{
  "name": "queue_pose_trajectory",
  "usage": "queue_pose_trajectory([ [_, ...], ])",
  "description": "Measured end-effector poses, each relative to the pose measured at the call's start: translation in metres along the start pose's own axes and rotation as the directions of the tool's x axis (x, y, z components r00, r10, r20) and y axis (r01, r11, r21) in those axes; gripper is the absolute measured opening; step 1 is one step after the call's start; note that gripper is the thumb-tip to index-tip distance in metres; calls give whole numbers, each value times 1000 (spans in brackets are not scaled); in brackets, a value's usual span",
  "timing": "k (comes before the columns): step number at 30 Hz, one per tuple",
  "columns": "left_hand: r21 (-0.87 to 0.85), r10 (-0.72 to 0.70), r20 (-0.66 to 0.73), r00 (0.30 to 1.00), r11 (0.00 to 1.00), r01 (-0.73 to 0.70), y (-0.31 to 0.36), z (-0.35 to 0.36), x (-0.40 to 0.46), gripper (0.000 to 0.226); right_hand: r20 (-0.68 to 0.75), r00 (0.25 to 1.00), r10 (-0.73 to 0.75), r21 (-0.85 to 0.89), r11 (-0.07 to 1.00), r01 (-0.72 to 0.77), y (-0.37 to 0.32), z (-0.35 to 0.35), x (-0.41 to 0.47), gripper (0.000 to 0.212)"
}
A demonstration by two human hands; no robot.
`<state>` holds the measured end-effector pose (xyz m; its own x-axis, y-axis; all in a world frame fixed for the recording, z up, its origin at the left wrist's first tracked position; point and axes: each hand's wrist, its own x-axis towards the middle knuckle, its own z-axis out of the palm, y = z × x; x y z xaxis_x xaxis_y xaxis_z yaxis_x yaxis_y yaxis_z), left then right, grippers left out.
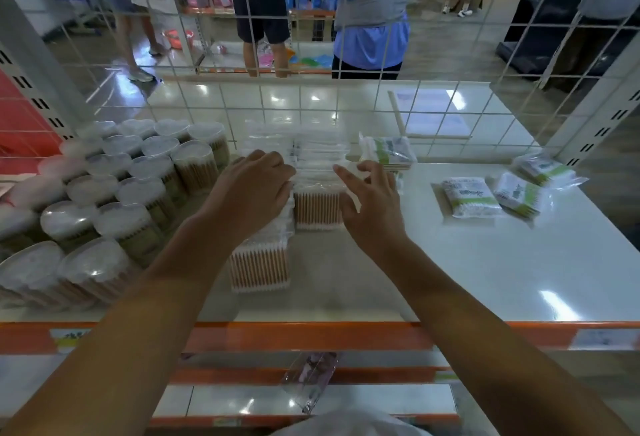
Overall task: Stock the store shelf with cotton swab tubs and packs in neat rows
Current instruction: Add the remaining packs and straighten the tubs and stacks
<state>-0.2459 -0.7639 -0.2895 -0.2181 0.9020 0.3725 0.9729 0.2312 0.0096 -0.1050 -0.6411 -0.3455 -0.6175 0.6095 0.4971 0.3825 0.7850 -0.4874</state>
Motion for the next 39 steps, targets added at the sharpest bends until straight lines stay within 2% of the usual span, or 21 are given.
queue_pose_trajectory([
  [5, -20, 12, -2, 1000, 1000, -12, 23, 1, 28, 27, 28, 996, 80, -15, 997, -79, 11, -18, 16, 34],
  [11, -23, 49, 82, 995, 999, -48, 47, 10, 66, 30, 44, 989, 143, -83, 987, -139, 33, -27, 51, 33],
  [19, 14, 23, 154, 988, 1000, -26, 61, 15, 107, 28, 84, 991, 105, -175, 980, -90, 52, -30, 89, 40],
  [22, 10, 9, 176, 984, 1000, -11, 63, 18, 113, 27, 190, 978, 87, -228, 973, -43, 59, -27, 99, 38],
  [25, -8, -10, 185, 983, 1000, 11, 65, 21, 112, 26, 335, 938, 92, -255, 967, -4, 66, -22, 99, 11],
  [29, -60, -4, 139, 990, 998, 12, 66, 20, 108, 28, 395, 916, 69, -233, 972, 27, 70, -21, 96, 6],
  [35, -118, -10, 88, 996, 993, 21, 68, 12, 101, 32, 474, 871, 128, -263, 965, 2, 75, -22, 98, 31],
  [39, -109, 12, 71, 997, 994, -4, 70, 4, 96, 33, 495, 858, 135, -303, 953, 25, 76, -24, 92, 55],
])
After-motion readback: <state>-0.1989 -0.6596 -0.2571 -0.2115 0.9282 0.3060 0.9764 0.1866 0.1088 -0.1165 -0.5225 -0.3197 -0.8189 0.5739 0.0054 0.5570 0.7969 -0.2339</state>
